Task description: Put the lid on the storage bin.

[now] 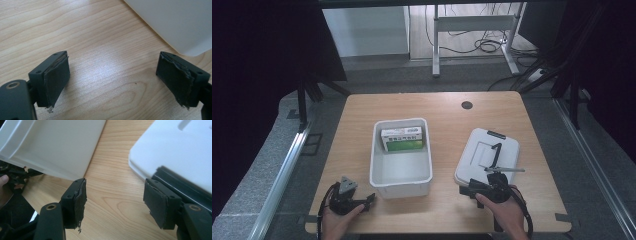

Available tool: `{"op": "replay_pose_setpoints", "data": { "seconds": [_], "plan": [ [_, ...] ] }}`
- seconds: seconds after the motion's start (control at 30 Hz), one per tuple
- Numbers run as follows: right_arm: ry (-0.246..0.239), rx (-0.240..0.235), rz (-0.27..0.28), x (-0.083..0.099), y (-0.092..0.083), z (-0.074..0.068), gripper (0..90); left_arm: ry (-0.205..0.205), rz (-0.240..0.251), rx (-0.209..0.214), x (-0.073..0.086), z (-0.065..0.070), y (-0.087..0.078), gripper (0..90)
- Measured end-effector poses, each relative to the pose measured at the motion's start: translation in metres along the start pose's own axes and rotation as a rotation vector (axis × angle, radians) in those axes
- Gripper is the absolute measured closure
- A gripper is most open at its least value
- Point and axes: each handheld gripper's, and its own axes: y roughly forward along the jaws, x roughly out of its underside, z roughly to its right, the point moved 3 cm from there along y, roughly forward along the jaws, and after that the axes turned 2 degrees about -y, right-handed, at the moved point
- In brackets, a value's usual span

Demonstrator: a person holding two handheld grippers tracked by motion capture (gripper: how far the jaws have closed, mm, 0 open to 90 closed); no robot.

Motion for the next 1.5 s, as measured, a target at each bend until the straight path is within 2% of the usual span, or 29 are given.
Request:
{"op": "replay_pose_setpoints", "data": {
  "seconds": [0.17,0.3,0.57,0.8,1.03,1.17,1.5],
  "plan": [
    [-0.015,-0.004,-0.018,0.000,0.002,-0.002,35.5,0.002,0.001,0.000,0.001,0.000,-0.001,13.2],
    [-0.004,-0.008,-0.025,-0.001,0.001,0.000,35.5,0.002,0.001,0.000,0.001,0.000,-0.001,13.1],
    [0.002,-0.002,-0.012,-0.007,-0.003,0.002,35.3,0.002,0.001,-0.001,0.002,0.000,-0.002,13.2],
    [-0.019,0.003,0.005,-0.014,-0.007,0.000,35.4,0.001,0.001,-0.001,0.002,0.000,-0.002,13.2],
    [-0.048,-0.001,-0.004,-0.017,-0.011,-0.002,35.5,0.001,0.001,0.000,0.002,0.000,-0.002,13.2],
    [-0.046,-0.006,0.019,-0.024,-0.019,-0.002,35.5,0.002,0.001,0.000,0.002,0.000,-0.002,13.2],
    [-0.043,-0.003,0.020,-0.035,-0.025,-0.003,35.5,0.001,0.001,0.000,0.002,0.000,-0.002,13.2]
  ]
}}
